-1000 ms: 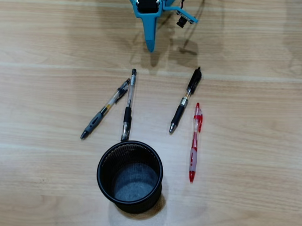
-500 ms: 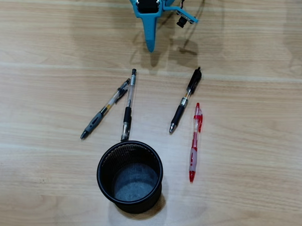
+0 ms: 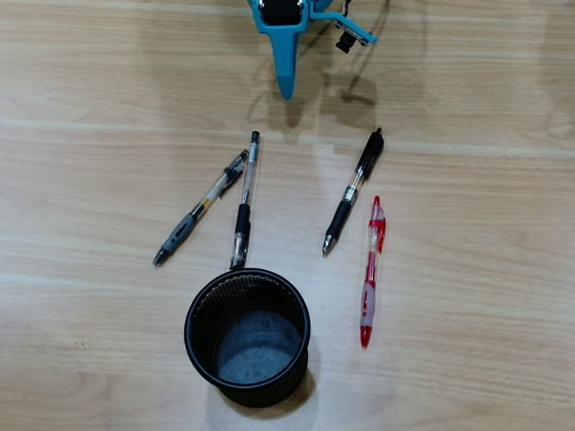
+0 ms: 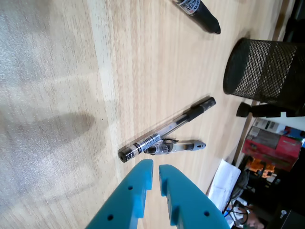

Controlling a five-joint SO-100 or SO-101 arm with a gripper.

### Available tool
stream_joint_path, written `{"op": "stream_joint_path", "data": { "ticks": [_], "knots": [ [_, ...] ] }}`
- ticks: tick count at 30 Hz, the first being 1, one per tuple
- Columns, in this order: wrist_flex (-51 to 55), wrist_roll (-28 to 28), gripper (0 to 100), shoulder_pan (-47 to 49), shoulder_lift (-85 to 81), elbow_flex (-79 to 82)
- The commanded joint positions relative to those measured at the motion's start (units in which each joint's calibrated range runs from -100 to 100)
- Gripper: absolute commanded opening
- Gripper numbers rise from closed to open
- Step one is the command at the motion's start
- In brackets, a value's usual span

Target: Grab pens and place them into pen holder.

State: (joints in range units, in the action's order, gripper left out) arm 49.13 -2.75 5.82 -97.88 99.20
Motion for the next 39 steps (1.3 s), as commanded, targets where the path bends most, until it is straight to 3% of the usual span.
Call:
{"op": "stream_joint_path", "data": {
  "ticks": [1,5,10,19,27,39],
  "knots": [
    [0.15,-0.17,3,-1.96,-0.61,-0.1],
    [0.15,-2.25,3,-4.14,-0.61,-0.37],
    [1.02,-15.31,2,-3.87,-0.61,-7.31],
    [0.93,-28.46,3,-5.77,9.89,-22.27],
    [1.02,-35.68,2,-6.14,31.98,-36.88],
    [3.25,-44.92,2,-8.22,51.97,-52.83]
  ]
}}
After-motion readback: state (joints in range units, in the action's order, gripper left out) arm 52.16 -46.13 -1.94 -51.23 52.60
